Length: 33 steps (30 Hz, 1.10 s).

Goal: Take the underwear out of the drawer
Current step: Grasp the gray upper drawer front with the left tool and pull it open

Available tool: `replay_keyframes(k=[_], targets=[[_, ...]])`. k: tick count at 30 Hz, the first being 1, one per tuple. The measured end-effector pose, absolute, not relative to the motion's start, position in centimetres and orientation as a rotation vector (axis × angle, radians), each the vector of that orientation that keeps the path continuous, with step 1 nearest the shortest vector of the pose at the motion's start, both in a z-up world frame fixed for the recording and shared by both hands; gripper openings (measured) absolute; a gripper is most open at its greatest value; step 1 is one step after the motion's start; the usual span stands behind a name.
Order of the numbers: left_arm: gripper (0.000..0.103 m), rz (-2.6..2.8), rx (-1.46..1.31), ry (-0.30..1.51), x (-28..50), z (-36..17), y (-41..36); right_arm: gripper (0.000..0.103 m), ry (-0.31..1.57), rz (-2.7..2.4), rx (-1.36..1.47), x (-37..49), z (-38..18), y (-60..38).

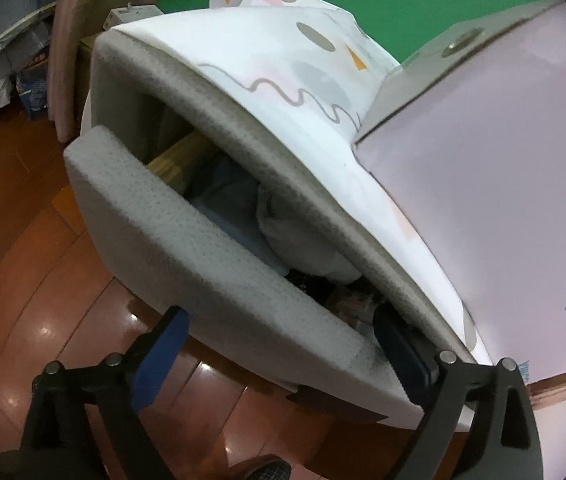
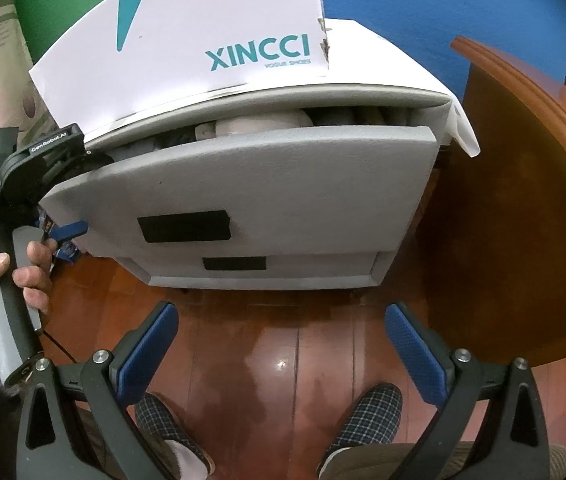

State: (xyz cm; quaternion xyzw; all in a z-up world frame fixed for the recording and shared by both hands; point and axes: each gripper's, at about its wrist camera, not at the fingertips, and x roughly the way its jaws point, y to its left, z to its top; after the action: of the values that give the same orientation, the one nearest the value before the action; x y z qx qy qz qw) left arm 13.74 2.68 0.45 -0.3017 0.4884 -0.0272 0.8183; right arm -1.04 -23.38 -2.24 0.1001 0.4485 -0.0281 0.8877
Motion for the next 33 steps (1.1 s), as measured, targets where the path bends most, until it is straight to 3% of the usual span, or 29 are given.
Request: replay_keyframes(k=[16, 23, 33], targets=[[0.097, -0.081, -0.592, 1.125, 9.4, 4.3, 4.1, 0.102, 0.933, -0.082, 0.228, -2.5, 0.9, -24.9], [0.097, -0.061, -0.521, 1.153, 3.2, 2.8, 2.9, 0.102, 0.950, -0.072, 0.181, -4.0, 3.6, -24.9], [0.098, -0.064, -0.470, 1.228, 2.4, 0.9, 5.0, 0.102, 0.995, -0.052, 0.165, -2.7, 5.7, -23.6]])
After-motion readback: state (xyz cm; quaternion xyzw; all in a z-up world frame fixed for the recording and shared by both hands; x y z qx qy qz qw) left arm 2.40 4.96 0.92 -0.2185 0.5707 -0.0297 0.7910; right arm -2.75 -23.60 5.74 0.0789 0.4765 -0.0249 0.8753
